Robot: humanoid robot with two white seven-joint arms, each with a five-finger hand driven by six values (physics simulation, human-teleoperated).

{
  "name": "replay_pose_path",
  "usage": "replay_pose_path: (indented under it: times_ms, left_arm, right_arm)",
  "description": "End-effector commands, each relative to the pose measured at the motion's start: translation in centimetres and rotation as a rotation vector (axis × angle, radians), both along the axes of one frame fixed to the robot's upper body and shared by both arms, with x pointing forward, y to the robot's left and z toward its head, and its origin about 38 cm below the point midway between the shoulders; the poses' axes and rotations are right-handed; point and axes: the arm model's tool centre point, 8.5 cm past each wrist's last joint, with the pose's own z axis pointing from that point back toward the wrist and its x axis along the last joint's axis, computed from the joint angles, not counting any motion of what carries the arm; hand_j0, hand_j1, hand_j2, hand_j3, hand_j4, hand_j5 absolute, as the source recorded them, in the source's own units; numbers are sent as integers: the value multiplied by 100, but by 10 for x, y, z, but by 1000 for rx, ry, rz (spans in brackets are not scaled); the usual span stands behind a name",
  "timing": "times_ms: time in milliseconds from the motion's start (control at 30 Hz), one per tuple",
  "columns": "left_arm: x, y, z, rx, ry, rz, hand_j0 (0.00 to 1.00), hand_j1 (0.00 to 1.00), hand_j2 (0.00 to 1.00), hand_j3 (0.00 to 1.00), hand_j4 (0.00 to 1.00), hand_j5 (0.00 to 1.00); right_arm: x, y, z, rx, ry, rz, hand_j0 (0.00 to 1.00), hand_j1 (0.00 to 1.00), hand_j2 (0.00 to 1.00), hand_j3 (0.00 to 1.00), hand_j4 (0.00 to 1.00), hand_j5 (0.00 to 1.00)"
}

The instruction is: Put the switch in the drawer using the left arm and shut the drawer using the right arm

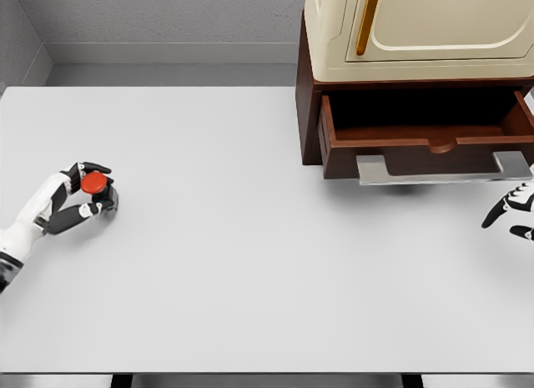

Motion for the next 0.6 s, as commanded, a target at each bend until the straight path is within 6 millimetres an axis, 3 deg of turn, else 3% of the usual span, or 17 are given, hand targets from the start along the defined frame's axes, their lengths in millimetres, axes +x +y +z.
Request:
replay_pose_path:
  times_ms: [0, 567]
  left_arm:
    - [0, -3, 2, -9, -6, -7, 41, 41, 41, 41, 41, 41]
    - [17, -50, 40, -77, -105, -95, 39, 39, 39, 39, 39, 39]
  right_arm:
    - [0, 0, 1, 6, 1, -2, 56, 56, 56, 56, 56, 56]
    - [0, 0, 1, 6, 1, -2, 56, 56, 56, 56, 56, 56]
